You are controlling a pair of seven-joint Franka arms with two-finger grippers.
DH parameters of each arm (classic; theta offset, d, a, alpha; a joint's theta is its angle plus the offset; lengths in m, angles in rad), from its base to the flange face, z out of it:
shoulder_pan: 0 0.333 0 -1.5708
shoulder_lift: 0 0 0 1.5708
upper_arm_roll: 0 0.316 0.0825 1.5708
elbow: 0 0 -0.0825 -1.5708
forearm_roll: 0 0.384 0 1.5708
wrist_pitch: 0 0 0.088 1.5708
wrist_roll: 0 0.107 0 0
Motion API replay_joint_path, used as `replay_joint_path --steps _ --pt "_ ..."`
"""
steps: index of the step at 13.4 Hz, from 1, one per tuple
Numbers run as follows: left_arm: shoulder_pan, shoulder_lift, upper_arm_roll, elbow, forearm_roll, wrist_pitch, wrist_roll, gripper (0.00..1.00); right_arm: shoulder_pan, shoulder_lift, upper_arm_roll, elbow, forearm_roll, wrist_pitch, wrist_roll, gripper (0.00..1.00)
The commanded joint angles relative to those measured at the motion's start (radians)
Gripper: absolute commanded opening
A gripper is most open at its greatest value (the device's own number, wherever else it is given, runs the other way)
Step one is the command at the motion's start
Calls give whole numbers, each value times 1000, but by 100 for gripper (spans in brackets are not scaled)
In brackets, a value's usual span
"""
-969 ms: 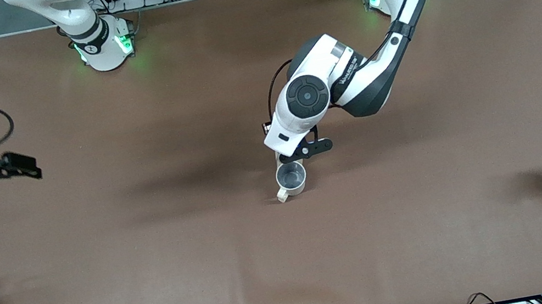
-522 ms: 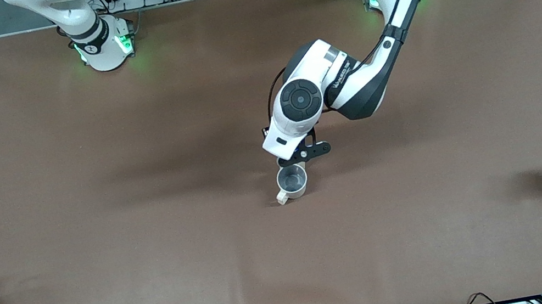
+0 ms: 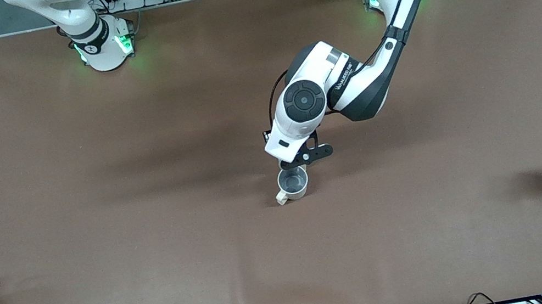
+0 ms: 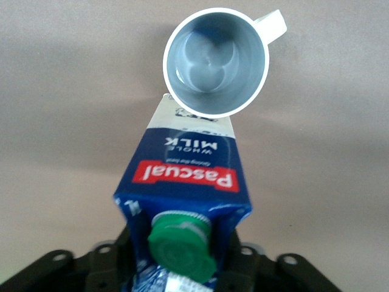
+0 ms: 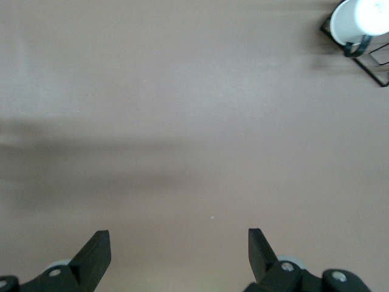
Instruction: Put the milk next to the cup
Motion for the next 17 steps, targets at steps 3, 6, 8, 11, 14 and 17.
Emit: replay_joint_path --steps 3,6,8,11,14,17 --pt "11 -20 7 26 9 1 -9 100 -17 -23 1 -28 33 -10 2 100" --pt "16 -87 38 24 10 -47 -9 100 -9 -26 8 -27 -23 -22 2 100" --pt "55 -153 65 21 15 -68 -6 100 -2 -29 12 -27 -52 -26 14 100" --pt "129 -213 65 -2 99 -100 46 100 -9 -35 6 -24 -52 -49 3 100" --pt "263 -308 64 -17 150 -219 234 100 -8 -35 6 -19 -37 -51 2 100" --pt "365 -370 61 -83 153 -285 367 100 -3 -36 11 -19 -34 -56 2 100"
